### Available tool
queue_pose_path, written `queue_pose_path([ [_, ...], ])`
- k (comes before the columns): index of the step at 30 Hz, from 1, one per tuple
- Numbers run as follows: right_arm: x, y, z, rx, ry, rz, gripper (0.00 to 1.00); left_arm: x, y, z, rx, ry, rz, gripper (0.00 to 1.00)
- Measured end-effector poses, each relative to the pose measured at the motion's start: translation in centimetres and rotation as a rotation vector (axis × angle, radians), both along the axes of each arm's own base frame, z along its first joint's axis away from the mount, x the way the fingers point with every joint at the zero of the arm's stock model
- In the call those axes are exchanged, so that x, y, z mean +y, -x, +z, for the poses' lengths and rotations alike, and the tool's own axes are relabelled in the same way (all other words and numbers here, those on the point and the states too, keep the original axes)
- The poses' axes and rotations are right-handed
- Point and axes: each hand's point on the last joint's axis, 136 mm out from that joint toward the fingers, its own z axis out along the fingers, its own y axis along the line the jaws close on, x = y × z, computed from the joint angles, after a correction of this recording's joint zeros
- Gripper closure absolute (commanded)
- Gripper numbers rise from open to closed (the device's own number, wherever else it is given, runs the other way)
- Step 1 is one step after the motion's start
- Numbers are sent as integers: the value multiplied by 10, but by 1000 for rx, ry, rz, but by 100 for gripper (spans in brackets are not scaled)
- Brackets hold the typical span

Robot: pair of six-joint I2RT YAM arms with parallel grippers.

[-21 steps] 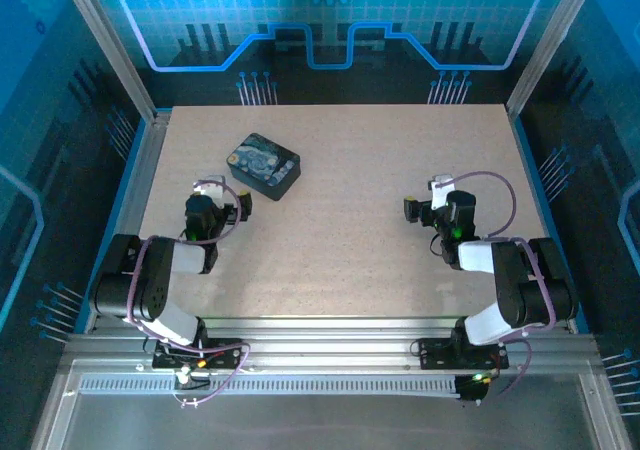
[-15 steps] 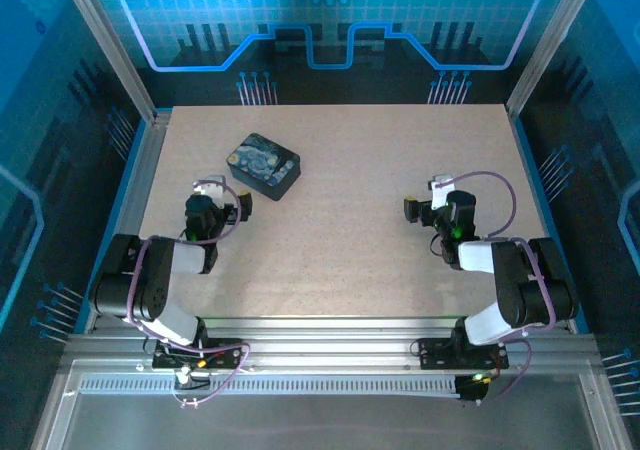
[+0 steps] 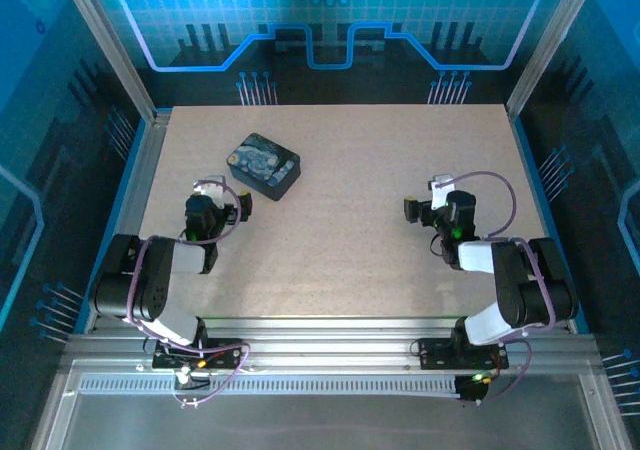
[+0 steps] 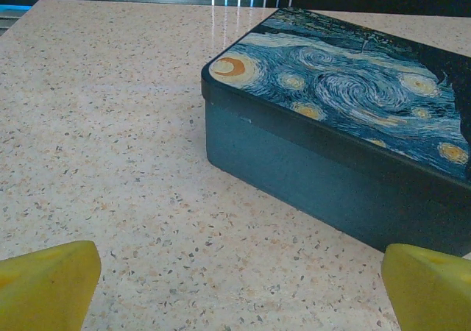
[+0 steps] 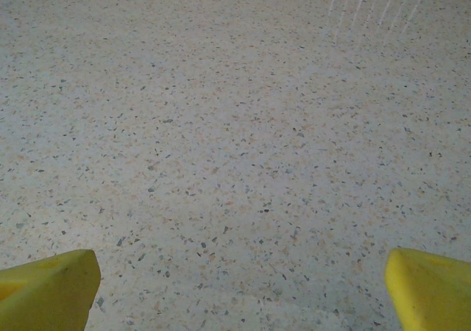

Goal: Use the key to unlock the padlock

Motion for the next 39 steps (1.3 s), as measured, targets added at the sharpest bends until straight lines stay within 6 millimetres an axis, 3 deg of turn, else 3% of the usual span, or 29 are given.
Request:
queue_pose_path([
  [3, 1, 0, 0, 1, -1, 8, 2, 0, 0, 0, 0, 0, 0, 1],
  [6, 6, 0, 0, 2, -12, 41, 23, -2, 0, -1, 5, 12, -19, 1],
  [9, 6, 0, 1, 47, -25, 53, 11, 3, -1, -3, 33, 23, -19, 1],
  [12, -3, -14, 32, 108, -50, -1, 15, 12, -11, 12, 92, 19, 31, 1],
  [15, -36, -33, 90, 86, -109, -149, 26, 30, -35, 57, 84, 27, 149, 1],
  [16, -54, -35, 102, 94, -142, -213, 29, 36, -42, 74, 74, 44, 194, 1],
  [18, -92, -31, 105, 135, -196, -334, 32, 43, -48, 94, 82, 79, 251, 1],
  [20, -122, -18, 85, 224, -243, -440, 32, 46, -48, 104, 120, 114, 294, 1],
  [22, -131, -2, 51, 359, -272, -492, 31, 45, -44, 105, 186, 130, 334, 1],
  [24, -122, 11, 20, 488, -299, -486, 30, 38, -40, 106, 249, 132, 350, 1],
  [28, -100, 26, -24, 692, -363, -430, 29, -2, -29, 101, 343, 113, 289, 1],
  [32, -89, 20, -41, 782, -377, -383, 32, -39, -13, 90, 422, 99, 209, 1],
  [39, -74, 14, -52, 867, -308, -328, 40, -45, -1, 100, 422, 115, 193, 1],
])
